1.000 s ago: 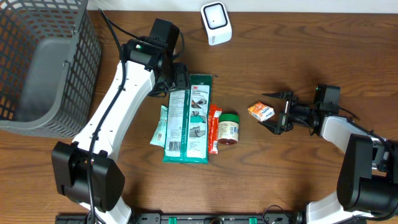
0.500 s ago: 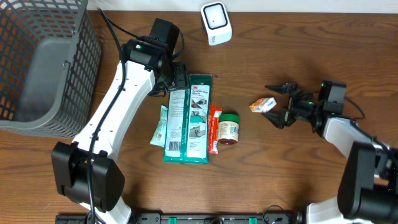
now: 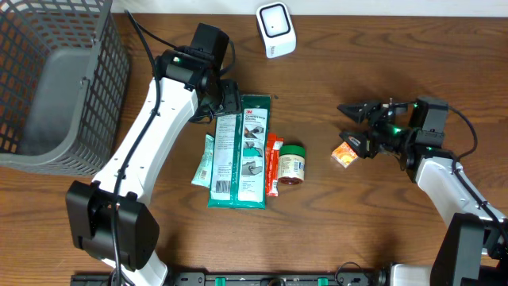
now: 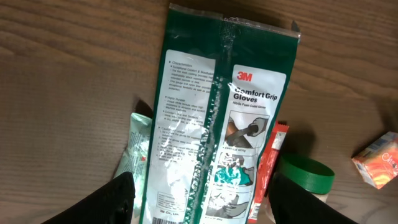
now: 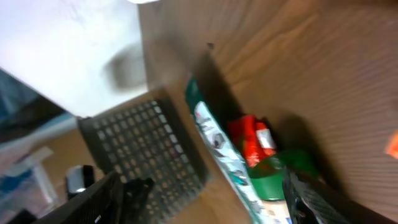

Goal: Scan the item barcode
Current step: 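Lower the tissue pack onto the table and open the right gripper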

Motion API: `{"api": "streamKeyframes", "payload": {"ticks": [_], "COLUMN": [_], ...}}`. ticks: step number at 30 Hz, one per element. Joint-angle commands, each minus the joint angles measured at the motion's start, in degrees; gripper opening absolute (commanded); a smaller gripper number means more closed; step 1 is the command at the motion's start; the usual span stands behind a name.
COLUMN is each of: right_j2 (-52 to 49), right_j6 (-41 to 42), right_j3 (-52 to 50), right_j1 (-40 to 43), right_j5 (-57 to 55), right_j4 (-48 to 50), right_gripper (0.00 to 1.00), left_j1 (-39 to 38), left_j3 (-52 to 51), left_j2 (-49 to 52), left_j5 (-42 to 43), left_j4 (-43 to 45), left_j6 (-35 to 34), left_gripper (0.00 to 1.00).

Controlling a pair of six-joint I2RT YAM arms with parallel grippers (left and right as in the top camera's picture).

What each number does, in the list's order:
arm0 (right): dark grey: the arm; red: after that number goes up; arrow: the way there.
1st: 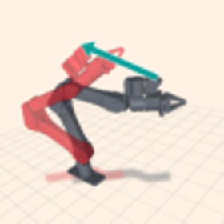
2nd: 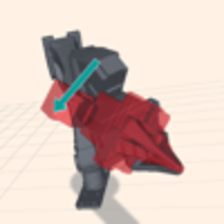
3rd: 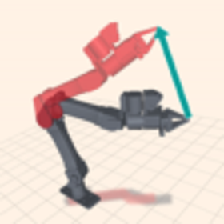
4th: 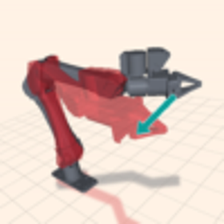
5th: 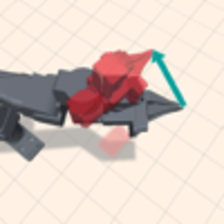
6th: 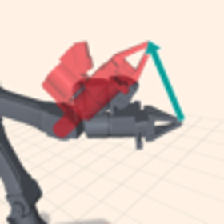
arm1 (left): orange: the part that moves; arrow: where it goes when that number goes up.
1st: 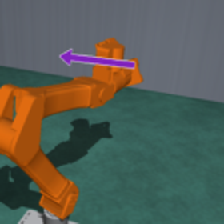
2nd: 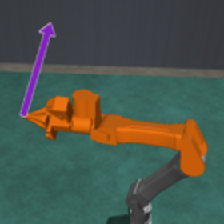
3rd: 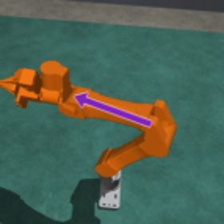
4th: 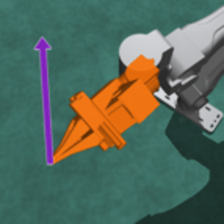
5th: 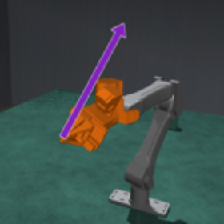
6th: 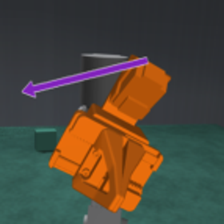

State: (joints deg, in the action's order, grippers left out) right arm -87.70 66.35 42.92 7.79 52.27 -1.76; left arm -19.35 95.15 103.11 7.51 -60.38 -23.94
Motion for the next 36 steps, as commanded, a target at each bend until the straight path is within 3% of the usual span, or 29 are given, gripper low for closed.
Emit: {"api": "streamKeyframes", "payload": {"ticks": [1,6,8,11,16,18,21,23,28,34,36], "right_j2": [1.3,2.4,2.4,2.4,2.2,2.1,2.0,2.0,1.7,1.5,1.5], "right_j6": [-12.1,-30.4,-33.7,-33.9,-33.8,-33.2,-30.5,-30.3,-30.4,-29.7,-28.7], "right_j3": [2.8,15.2,20.0,23.0,20.8,19.5,17.7,16.1,9.7,2.1,0.1], "right_j1": [-0.3,-0.8,-2.1,-4.7,-9.3,-10.7,-11.6,-11.6,-12.2,-12.2,-12.2], "right_j5": [-2.1,-19.7,-29.9,-41.3,-48.1,-51.0,-54.9,-55.2,-55.0,-55.0,-55.0], "right_j4": [-6.1,-36.1,-45.2,-51.4,-51.3,-50.4,-49.3,-47.1,-37.5,-27.9,-25.6], "right_gripper": [0.77,0.79,0.80,0.76,0.61,0.53,0.52,0.45,0.36,0.04,0.01], "left_j1": [0.0,0.0,0.0,0.1,2.1,3.8,6.1,7.3,8.2,8.2,8.2], "left_j3": [-0.3,-0.3,-0.3,-0.3,-0.3,-0.3,-0.3,-0.3,-0.3,-0.3,-0.3], "left_j2": [0.6,0.6,0.6,0.6,0.6,0.6,0.6,0.6,0.6,0.6,0.6], "left_j5": [-1.2,-7.2,-9.8,-14.7,-24.8,-24.7,-24.7,-24.7,-24.7,-24.7,-24.7], "left_j4": [-0.3,-0.4,-0.1,0.1,0.4,1.0,1.1,0.9,0.5,0.5,0.5], "left_j6": [1.8,1.8,1.7,1.0,-4.3,-4.3,-4.3,-4.3,-4.3,-4.3,-4.2], "left_gripper": [0.69,0.70,0.70,0.70,0.70,0.70,0.70,0.70,0.70,0.70,0.70]}}
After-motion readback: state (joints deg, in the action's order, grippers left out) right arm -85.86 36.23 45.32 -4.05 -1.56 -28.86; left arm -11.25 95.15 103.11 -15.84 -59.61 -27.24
